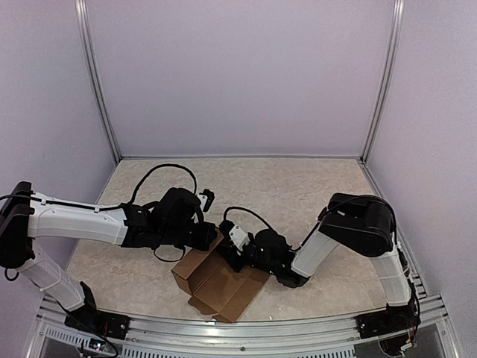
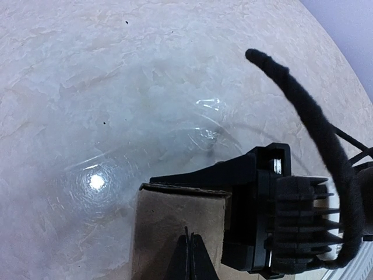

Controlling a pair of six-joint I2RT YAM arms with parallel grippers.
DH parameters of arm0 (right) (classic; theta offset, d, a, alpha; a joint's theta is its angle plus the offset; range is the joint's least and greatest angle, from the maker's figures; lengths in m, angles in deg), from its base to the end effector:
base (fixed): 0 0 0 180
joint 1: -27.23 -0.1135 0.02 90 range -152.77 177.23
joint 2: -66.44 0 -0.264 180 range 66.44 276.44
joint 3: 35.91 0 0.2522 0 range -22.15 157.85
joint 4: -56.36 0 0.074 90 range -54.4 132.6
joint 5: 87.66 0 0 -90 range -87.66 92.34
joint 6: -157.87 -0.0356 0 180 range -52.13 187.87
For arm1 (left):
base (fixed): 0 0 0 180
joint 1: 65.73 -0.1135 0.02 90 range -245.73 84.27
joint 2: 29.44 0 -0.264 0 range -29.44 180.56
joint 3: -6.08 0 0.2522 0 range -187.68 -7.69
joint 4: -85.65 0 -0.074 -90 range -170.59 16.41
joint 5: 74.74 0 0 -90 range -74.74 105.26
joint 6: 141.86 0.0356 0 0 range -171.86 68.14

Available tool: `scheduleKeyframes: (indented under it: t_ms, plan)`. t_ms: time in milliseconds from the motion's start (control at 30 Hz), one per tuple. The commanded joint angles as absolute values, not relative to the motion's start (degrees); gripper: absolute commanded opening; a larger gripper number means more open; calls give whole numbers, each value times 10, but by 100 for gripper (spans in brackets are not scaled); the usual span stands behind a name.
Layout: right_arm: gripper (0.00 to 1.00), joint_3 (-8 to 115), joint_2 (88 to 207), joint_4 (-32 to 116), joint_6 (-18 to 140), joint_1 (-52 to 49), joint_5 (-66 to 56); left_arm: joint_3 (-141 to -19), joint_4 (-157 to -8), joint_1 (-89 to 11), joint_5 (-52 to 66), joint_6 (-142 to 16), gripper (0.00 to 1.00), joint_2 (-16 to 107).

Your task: Fold the paper box

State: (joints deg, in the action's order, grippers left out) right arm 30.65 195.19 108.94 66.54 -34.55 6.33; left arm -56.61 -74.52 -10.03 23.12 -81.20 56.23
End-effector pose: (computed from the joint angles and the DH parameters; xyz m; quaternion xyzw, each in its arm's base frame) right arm 0.1965 0.3609 0.0780 -0.3649 0.6709 0.3149 0.5635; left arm 0.1801 -0.2553 0.2040 0.1817 0.8964 -0.2236 0.3368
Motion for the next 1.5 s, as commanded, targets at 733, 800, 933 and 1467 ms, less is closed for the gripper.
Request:
scheduleKeyframes:
  t_ms: [733, 800, 933, 1467]
  plan:
    - [33, 292, 1918, 1071, 703, -359, 100, -576, -725, -97, 233, -809, 0, 565]
    - [33, 290, 1906, 1074, 708, -360, 104, -580, -724, -97, 232, -808, 0, 569]
    - [34, 286, 1887, 1088, 712, -360, 106, -584, -723, -97, 231, -807, 0, 573]
    - [0, 295, 1896, 1099, 716, -361, 99, -579, -717, -97, 238, -806, 0, 563]
